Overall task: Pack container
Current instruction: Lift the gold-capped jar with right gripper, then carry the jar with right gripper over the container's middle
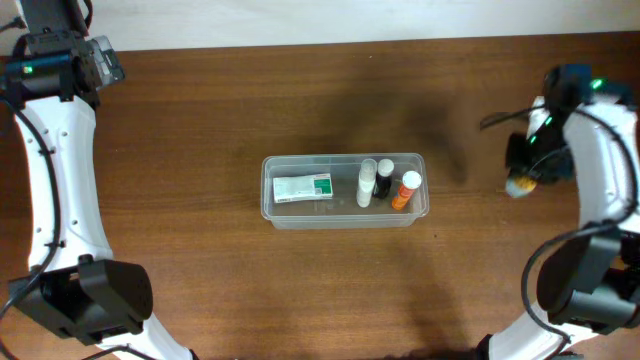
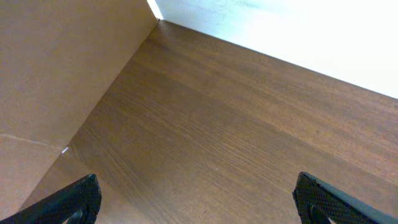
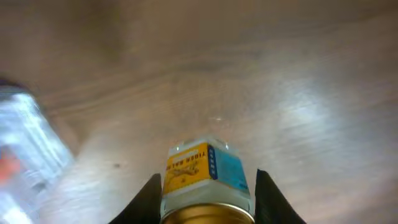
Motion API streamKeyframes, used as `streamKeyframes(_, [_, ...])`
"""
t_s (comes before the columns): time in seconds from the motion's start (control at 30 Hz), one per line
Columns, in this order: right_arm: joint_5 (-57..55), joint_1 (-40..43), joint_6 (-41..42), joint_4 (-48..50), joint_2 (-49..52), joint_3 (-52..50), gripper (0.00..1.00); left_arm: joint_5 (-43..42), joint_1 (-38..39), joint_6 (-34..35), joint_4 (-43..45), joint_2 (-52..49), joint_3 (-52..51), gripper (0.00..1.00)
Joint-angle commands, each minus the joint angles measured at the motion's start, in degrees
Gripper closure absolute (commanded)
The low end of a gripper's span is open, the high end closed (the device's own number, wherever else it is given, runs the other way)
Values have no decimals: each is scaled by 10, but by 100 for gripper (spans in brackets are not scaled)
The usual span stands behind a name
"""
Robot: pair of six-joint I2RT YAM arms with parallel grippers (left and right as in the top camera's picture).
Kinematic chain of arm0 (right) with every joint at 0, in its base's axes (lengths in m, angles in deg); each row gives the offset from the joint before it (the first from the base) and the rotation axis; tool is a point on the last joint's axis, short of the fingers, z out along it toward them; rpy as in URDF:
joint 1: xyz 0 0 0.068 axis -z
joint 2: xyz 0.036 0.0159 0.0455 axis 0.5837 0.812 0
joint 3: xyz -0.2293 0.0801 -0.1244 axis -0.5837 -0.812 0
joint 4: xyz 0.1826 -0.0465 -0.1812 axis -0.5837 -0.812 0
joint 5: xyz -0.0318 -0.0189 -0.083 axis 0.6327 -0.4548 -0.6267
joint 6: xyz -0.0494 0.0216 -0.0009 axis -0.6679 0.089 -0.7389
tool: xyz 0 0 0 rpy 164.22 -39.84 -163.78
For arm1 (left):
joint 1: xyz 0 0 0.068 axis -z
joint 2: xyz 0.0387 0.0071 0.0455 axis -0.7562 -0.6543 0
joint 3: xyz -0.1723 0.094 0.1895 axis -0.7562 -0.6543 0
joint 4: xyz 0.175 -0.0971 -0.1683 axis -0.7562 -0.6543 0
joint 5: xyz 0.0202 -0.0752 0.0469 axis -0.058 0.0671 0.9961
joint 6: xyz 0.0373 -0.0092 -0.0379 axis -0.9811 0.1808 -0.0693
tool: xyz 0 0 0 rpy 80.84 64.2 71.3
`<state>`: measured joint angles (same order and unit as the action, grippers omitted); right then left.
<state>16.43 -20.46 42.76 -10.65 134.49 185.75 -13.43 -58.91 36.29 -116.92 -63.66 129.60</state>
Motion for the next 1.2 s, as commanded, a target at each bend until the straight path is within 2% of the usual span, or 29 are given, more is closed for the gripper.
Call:
streamKeyframes(0.0, [32,-5,3,-39,-9,123,76,6,-1,7,0,-2,-1,1])
streamKeyframes(0.17, [67,-53,1,-78,-10,230,77,6,-1,7,0,-2,-1,1])
streamKeyframes(0.27, [66,-116,1,-85,-10,261,78,6,-1,7,0,-2,-1,1])
streamKeyframes(0.53, [61,-342,3,-75,-10,264,79,6,-1,7,0,-2,-1,1])
streamKeyframes(0.73, [55,-455,4,-62,-8,257,79,6,-1,7,0,-2,-1,1])
streamKeyframes(0.9, [36,-499,23,-59,8,224,79,6,-1,7,0,-2,-1,0])
streamKeyframes(1.17, [40,-518,18,-17,57,143,79,6,-1,7,0,-2,-1,0])
